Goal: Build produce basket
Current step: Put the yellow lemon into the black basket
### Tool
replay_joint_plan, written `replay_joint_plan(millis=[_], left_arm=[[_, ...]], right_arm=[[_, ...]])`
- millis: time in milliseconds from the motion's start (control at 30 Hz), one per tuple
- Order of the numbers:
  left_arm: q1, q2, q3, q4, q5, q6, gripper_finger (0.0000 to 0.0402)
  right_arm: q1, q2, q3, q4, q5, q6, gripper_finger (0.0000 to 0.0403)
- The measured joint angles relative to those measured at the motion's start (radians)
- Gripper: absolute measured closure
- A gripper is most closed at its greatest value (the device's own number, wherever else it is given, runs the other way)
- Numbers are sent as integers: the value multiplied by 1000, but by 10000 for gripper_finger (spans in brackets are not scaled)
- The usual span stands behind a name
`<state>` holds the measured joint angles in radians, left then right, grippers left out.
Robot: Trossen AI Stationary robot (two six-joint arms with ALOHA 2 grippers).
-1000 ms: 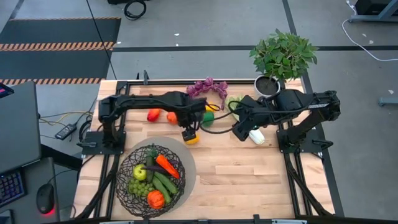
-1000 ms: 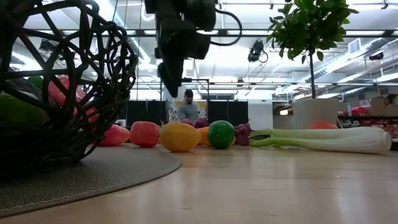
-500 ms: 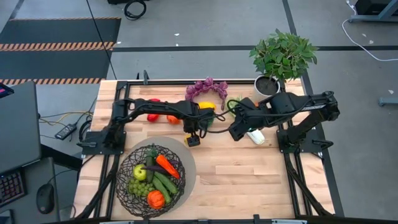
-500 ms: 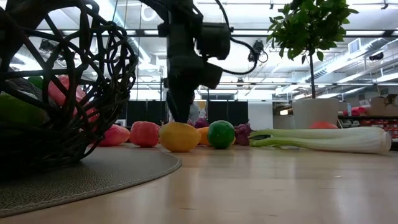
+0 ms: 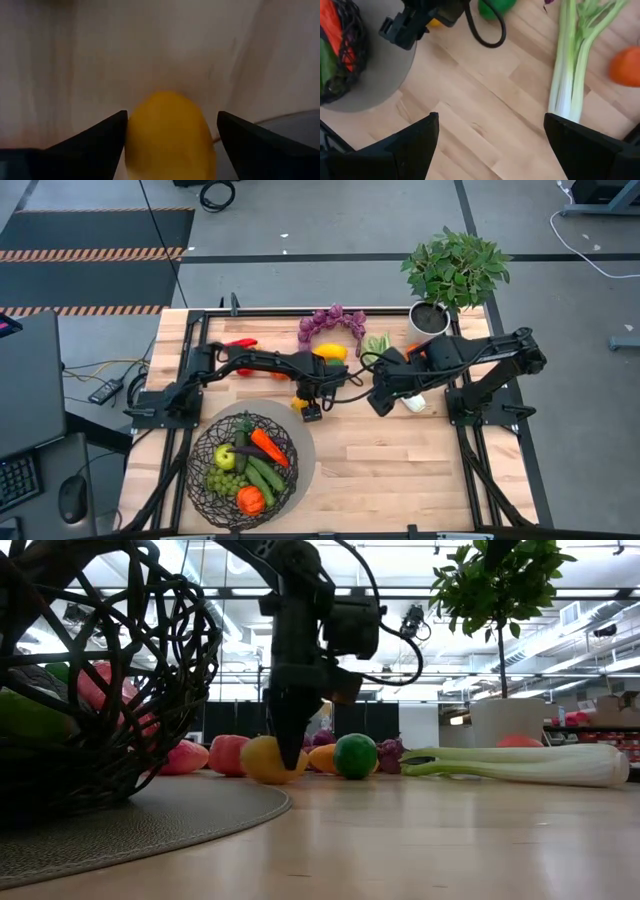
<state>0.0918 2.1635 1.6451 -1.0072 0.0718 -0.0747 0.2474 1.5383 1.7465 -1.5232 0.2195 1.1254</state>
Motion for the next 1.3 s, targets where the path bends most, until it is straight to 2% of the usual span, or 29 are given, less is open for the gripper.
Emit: replay_joint_plan(millis=[133, 433, 533, 700, 800, 967, 1033, 1300], left_arm=[[-5, -16, 1, -57, 2, -27, 105], [-3, -45, 40, -219, 0, -96, 186], [-4, -45, 104, -298, 0, -101, 187], [-3, -47, 287, -476, -16, -140, 172], [-7, -47, 422, -565, -16, -228, 171], [-70, -105, 542, -556, 5, -443, 176], [-108, -124, 553, -563, -4, -481, 175], [-251, -187, 458, -565, -28, -720, 170]], right_arm=[[0, 0, 0, -1, 18, -54, 39], [0, 0, 0, -2, 87, -186, 39], [0, 0, 0, -4, 113, -236, 39], [0, 0, 0, -11, 157, -294, 42], [0, 0, 0, -12, 183, -318, 47], [9, -4, 0, -31, 184, -313, 54], [28, -13, 0, -49, 188, -308, 54], [118, -115, -51, -47, 262, -291, 54]])
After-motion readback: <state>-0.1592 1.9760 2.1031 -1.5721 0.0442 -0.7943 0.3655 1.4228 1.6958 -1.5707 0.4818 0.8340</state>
